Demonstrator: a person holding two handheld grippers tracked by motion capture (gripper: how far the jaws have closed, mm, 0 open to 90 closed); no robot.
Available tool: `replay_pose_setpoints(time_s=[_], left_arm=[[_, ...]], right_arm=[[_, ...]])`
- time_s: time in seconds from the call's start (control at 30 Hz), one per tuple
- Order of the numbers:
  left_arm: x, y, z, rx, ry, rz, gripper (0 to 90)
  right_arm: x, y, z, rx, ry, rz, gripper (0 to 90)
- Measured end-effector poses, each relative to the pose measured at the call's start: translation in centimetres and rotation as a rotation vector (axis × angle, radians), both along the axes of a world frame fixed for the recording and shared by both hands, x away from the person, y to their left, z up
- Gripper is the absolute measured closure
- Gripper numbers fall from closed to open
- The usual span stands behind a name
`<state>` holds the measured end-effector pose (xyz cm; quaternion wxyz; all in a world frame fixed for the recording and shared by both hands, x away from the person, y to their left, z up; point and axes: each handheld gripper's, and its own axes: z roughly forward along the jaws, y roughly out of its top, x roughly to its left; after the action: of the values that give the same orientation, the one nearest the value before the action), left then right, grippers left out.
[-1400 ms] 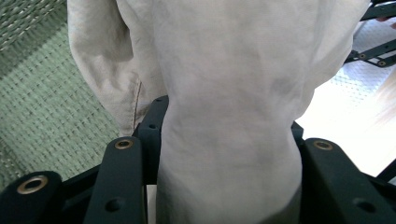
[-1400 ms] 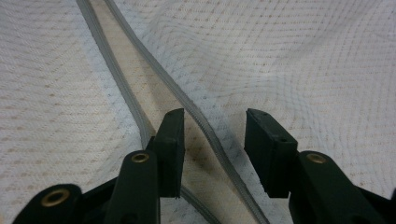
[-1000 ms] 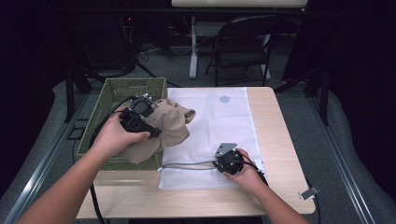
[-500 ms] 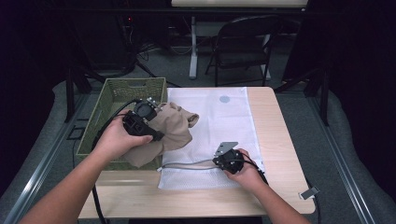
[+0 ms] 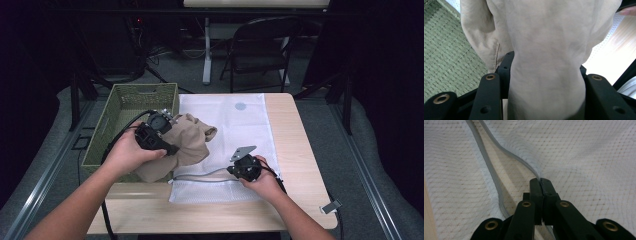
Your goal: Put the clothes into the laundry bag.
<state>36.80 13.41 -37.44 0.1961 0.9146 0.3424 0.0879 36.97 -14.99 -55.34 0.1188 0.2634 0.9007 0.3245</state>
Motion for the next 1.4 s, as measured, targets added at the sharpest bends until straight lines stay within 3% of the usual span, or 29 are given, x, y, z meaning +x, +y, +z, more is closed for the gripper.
replay_pose_setpoints(time_s=[0.57,0.77,0.87,1.2,1.4], left_arm=[[-0.7,-0.4,-0.7,-0.011,0.008,-0.019,52.6],[-1.0,-0.5,-1.0,-0.021,0.009,-0.019,52.6],[-1.1,-0.6,-1.1,-0.017,0.006,-0.026,52.6],[-1.9,-0.9,-1.2,-0.016,0.007,-0.045,52.7],[-2.7,-1.7,-1.4,-0.02,0.006,-0.074,52.7]], right_arm=[[2.2,0.2,2.3,0.016,0.047,-0.013,89.1],[3.2,0.4,2.9,0.03,0.105,-0.023,89.1],[3.7,0.5,3.2,0.014,0.125,-0.02,89.1],[4.2,0.8,4.5,-0.014,0.111,-0.017,89.1],[4.3,0.6,5.0,0.004,0.103,-0.034,89.1]])
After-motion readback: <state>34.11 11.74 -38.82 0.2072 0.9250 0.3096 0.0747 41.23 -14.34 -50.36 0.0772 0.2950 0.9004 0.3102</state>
